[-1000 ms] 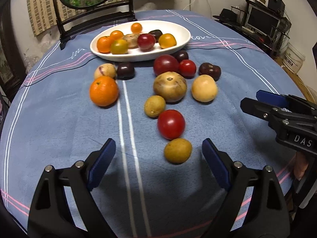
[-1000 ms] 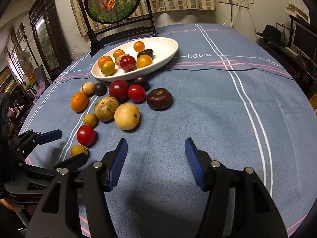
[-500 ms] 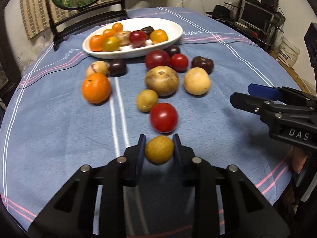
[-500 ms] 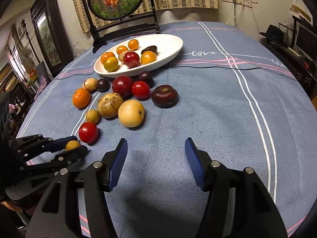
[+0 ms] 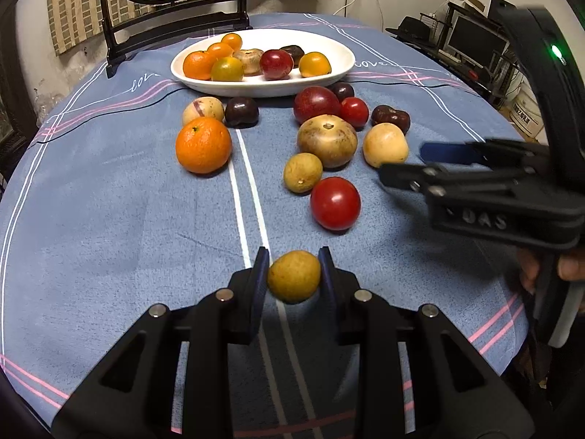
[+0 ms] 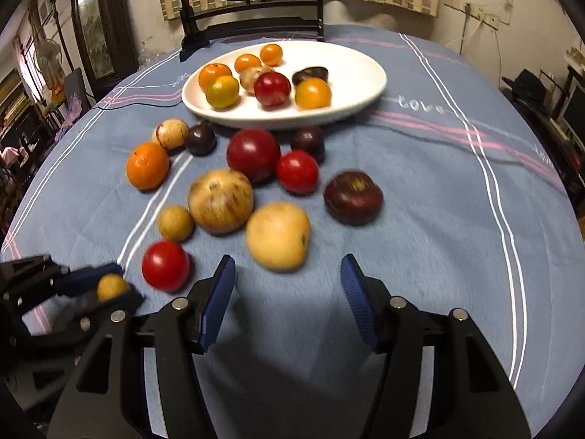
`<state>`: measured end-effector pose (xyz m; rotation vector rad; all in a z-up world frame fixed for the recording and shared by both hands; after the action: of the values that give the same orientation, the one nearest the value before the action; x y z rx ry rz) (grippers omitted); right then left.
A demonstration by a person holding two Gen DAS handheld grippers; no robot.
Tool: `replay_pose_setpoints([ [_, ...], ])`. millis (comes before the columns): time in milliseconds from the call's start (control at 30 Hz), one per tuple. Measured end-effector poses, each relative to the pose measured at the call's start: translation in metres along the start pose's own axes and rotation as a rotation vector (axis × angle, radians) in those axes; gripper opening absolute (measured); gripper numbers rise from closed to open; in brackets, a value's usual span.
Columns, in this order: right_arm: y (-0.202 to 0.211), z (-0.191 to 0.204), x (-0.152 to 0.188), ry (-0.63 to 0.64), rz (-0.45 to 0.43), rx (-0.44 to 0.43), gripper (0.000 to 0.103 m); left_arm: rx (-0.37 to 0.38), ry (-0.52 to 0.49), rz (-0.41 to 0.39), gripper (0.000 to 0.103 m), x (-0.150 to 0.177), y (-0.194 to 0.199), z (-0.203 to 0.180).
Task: Organize fruits
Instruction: 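Grasp the small yellow-brown fruit with the left tool while the right tool grasps a pale yellow fruit, then carry both yellow fruits onto the white plate and open both tools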
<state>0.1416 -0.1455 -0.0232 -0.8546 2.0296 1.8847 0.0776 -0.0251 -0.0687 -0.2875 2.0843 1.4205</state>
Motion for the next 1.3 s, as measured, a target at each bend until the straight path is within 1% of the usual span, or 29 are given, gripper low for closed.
replay_pose_setpoints([
  [67,-0.005,0.005,-0.006,0.020,-0.001,0.023,0.061,0.005,0.003,-0.001,0.028,0.000,0.000,0.000],
  [100,-0.009,0.007,-0.007,0.026,0.007,0.027,0.056,0.007,0.003,-0.001,0.028,0.000,0.000,0.001],
  [133,-0.013,0.009,-0.008,0.032,0.016,0.027,0.045,0.007,0.003,-0.001,0.028,0.000,0.000,0.001],
  [200,-0.017,0.009,-0.009,0.024,0.019,0.024,0.043,0.010,0.004,0.000,0.028,0.000,0.000,0.002],
  [267,-0.016,0.008,-0.009,0.012,0.008,0.007,0.038,0.012,0.004,0.000,0.028,0.000,0.000,0.002],
  [367,-0.013,0.001,-0.007,-0.025,0.009,-0.014,0.038,0.020,0.016,0.001,0.028,0.000,0.000,0.004],
  [600,0.011,-0.022,-0.003,-0.095,-0.042,-0.046,0.038,0.020,0.015,-0.011,0.028,-0.004,0.003,0.001],
  [867,0.024,-0.033,0.000,-0.122,-0.073,-0.062,0.038,0.011,-0.015,-0.045,0.028,-0.016,0.015,-0.007],
  [933,0.029,-0.035,-0.003,-0.133,-0.091,-0.067,0.038,0.011,-0.017,-0.060,0.028,-0.024,0.019,-0.006],
  [1133,0.046,-0.042,-0.026,-0.139,-0.163,-0.060,0.038,0.030,0.040,-0.091,0.028,-0.055,0.022,0.008],
  [1300,0.049,-0.037,-0.058,-0.126,-0.215,-0.067,0.038,-0.006,0.029,-0.138,0.028,-0.100,0.022,0.015],
])
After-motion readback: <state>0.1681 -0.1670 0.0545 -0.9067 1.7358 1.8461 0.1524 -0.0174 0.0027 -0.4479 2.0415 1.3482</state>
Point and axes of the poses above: each gripper's, at about its wrist camera, not at the fingertips, and y roughly against the way its jaws point, z to its left, x to its underside, the point moved 5 cm from there along -y, roughly the way its jaws point, and after that the axes turned 14 degrees about x, right-handed, at the moved point
